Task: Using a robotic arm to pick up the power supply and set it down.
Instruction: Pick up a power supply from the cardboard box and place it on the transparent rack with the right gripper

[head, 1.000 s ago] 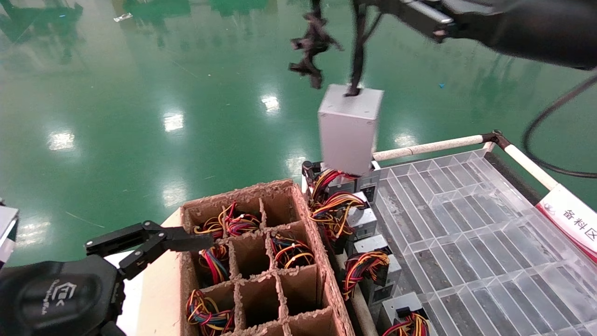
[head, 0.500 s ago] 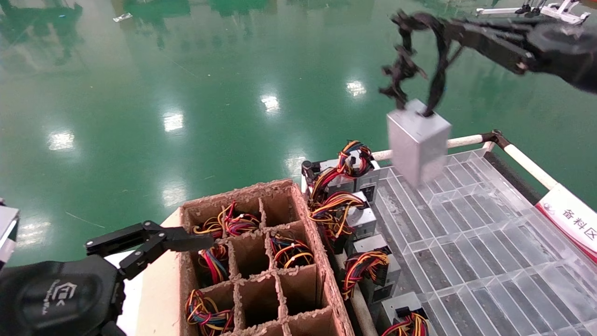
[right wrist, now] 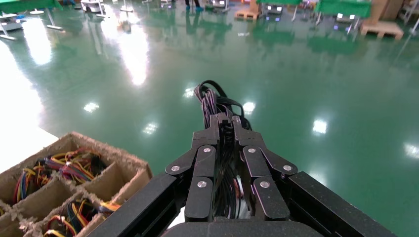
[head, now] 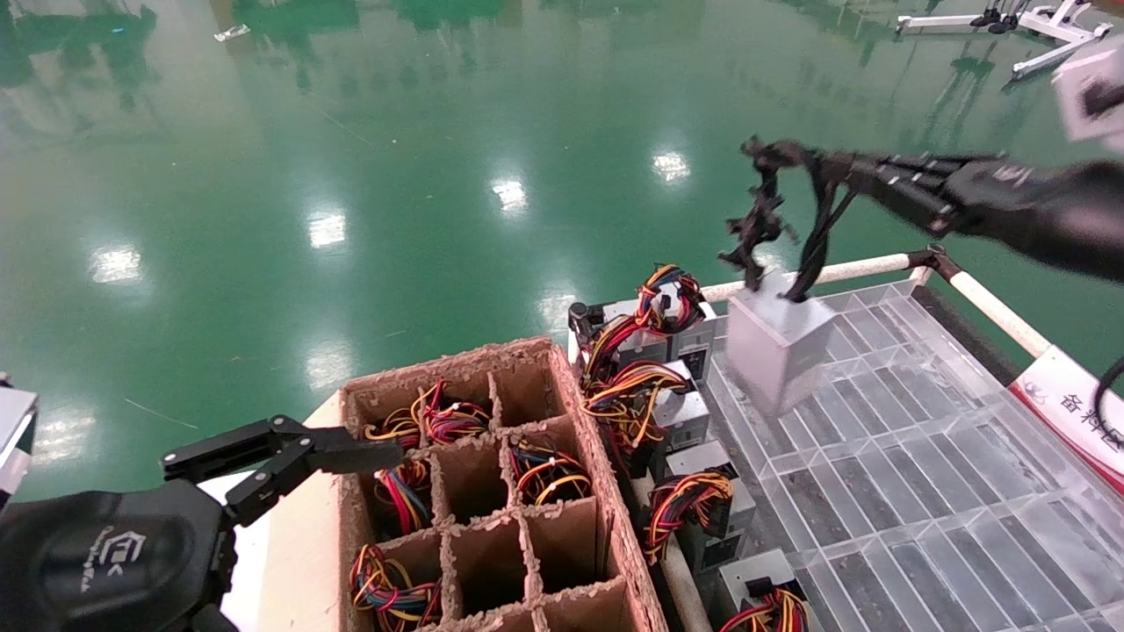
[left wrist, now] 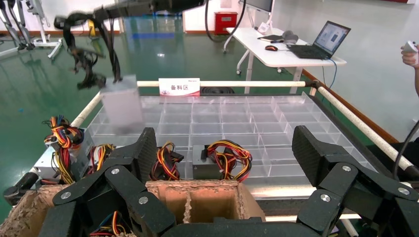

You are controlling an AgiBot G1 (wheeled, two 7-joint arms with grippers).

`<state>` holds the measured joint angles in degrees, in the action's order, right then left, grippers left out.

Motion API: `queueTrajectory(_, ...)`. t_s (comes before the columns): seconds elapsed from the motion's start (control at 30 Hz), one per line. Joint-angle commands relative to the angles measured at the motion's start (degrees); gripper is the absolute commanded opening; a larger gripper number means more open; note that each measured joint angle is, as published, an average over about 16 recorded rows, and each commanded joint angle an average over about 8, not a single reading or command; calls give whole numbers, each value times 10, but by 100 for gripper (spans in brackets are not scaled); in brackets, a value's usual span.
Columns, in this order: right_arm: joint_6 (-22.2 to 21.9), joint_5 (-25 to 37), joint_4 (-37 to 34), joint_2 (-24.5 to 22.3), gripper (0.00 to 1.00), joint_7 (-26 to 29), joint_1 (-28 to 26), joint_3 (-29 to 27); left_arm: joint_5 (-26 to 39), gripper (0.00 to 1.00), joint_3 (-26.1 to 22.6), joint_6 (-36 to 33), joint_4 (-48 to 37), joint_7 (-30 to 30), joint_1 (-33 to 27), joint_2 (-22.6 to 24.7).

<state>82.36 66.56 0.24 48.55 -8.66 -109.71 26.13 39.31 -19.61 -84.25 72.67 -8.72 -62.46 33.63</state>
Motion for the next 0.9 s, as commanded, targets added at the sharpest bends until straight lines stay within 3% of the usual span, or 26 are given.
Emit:
queueTrajectory(0.03,-7,0,-5,6,0,-3,9,0,0,100,0,0,0,0,0,0)
queueTrajectory(0.9,-81,-13,-19,88,0,-7,77,-9,0,100,0,0,0,0,0,0)
